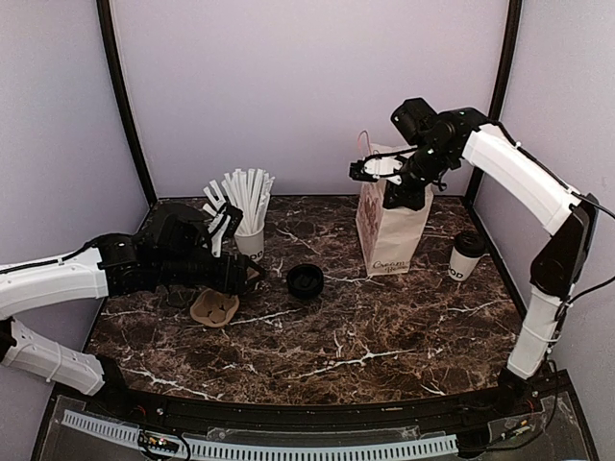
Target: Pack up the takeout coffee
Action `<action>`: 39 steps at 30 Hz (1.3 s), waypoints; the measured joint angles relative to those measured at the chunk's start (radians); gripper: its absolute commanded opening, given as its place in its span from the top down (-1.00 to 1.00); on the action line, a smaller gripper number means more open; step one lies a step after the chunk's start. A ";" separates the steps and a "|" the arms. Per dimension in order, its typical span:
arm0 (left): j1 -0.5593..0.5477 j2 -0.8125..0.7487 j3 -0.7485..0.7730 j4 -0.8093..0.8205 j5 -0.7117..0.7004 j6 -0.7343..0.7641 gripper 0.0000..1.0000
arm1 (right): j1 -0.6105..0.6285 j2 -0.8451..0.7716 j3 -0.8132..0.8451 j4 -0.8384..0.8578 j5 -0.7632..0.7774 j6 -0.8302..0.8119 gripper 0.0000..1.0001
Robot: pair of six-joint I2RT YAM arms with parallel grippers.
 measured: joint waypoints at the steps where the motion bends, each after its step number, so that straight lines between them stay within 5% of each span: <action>1: 0.000 0.003 0.000 0.000 0.000 0.002 -0.38 | 0.004 -0.011 -0.011 -0.020 -0.010 -0.007 0.98; 8: 0.000 0.041 0.000 0.002 0.002 0.010 -0.37 | 0.047 -0.116 -0.132 -0.135 -0.035 -0.083 1.00; 16: 0.000 0.063 0.003 0.017 0.001 0.025 -0.37 | 0.171 -0.412 -0.386 -0.201 0.064 -0.212 0.94; 23: 0.001 0.149 0.032 0.045 0.008 0.039 -0.37 | 0.238 -0.578 -0.431 -0.206 0.115 -0.307 0.33; 33: 0.002 0.177 0.103 0.048 0.031 0.098 -0.37 | 0.238 -0.619 -0.457 -0.191 0.166 -0.277 -0.03; 39: 0.002 0.151 0.187 0.029 0.029 0.175 -0.37 | 0.148 -0.696 -0.417 -0.027 0.137 -0.218 -0.08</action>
